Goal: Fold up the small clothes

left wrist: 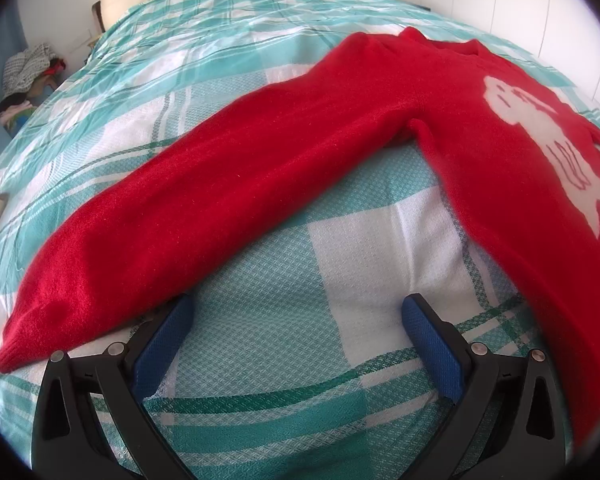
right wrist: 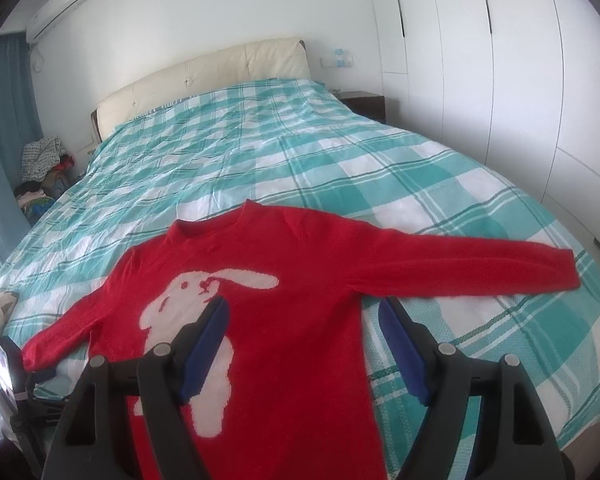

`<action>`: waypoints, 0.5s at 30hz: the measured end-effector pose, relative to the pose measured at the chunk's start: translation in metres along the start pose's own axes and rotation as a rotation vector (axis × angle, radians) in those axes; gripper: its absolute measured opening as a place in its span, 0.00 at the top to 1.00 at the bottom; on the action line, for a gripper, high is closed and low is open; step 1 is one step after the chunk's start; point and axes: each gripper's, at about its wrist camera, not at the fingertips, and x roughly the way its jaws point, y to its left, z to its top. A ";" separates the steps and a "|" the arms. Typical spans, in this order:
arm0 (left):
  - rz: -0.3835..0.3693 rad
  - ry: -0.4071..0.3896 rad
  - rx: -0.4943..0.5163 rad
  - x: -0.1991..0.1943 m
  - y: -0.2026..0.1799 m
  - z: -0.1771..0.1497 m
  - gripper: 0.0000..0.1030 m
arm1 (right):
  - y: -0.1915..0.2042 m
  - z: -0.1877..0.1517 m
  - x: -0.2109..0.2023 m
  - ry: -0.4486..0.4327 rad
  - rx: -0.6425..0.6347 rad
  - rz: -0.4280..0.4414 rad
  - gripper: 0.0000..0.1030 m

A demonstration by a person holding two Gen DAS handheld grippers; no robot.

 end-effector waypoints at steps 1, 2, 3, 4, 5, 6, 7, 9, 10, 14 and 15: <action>0.000 0.000 0.000 0.000 0.000 0.000 0.00 | -0.001 -0.001 0.001 0.005 0.013 0.009 0.26; 0.000 0.000 0.000 0.000 0.000 0.000 0.00 | -0.002 -0.002 0.003 0.010 0.022 0.016 0.26; 0.000 0.001 0.000 0.000 0.000 0.000 0.00 | -0.003 -0.003 0.003 0.014 0.026 0.022 0.26; 0.000 0.002 0.001 0.000 0.000 0.000 0.00 | -0.003 -0.002 0.002 0.014 0.027 0.025 0.26; 0.000 0.003 0.001 0.000 0.000 0.000 0.00 | -0.004 -0.001 -0.001 0.007 0.024 0.026 0.26; -0.001 0.003 0.001 0.001 0.000 0.000 0.00 | -0.004 0.000 -0.005 -0.003 0.018 0.027 0.26; -0.001 0.003 0.001 0.001 0.000 0.000 0.00 | -0.005 0.001 -0.010 -0.014 0.009 0.025 0.26; 0.000 0.002 0.001 0.001 0.000 0.000 0.00 | -0.008 0.003 -0.020 -0.035 -0.018 0.010 0.26; 0.000 0.001 0.000 0.001 0.000 0.000 0.00 | -0.011 0.003 -0.024 -0.045 -0.032 -0.001 0.26; 0.000 -0.004 -0.002 0.001 0.000 0.000 0.00 | -0.030 -0.005 -0.025 -0.044 0.000 -0.004 0.25; 0.000 -0.004 -0.002 0.001 0.001 0.000 0.00 | -0.038 -0.008 -0.023 -0.036 0.032 0.005 0.25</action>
